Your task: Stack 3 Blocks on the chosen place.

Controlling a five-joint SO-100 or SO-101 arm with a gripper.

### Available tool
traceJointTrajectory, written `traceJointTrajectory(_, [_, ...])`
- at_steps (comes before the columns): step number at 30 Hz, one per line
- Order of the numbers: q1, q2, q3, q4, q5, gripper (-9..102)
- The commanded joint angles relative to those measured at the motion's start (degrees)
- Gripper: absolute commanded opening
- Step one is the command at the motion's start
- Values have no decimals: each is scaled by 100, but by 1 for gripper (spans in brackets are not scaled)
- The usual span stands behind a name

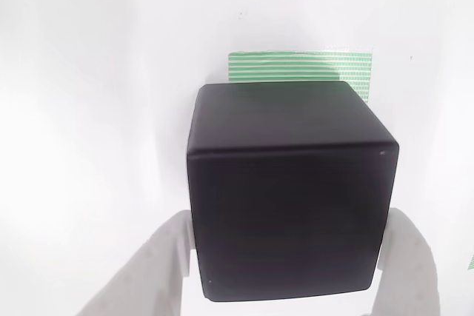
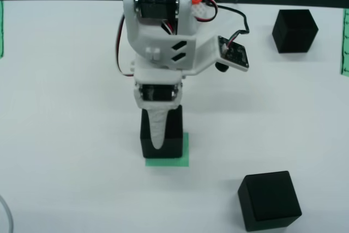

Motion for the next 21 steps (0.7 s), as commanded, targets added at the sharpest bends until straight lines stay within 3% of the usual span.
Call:
traceJointTrajectory(1, [35,35,-132,-97,53,24])
traceJointTrajectory(11, [-35,0,-97,-158,9,40])
traceJointTrajectory(21, [-835,1011,211,-9,-299,40])
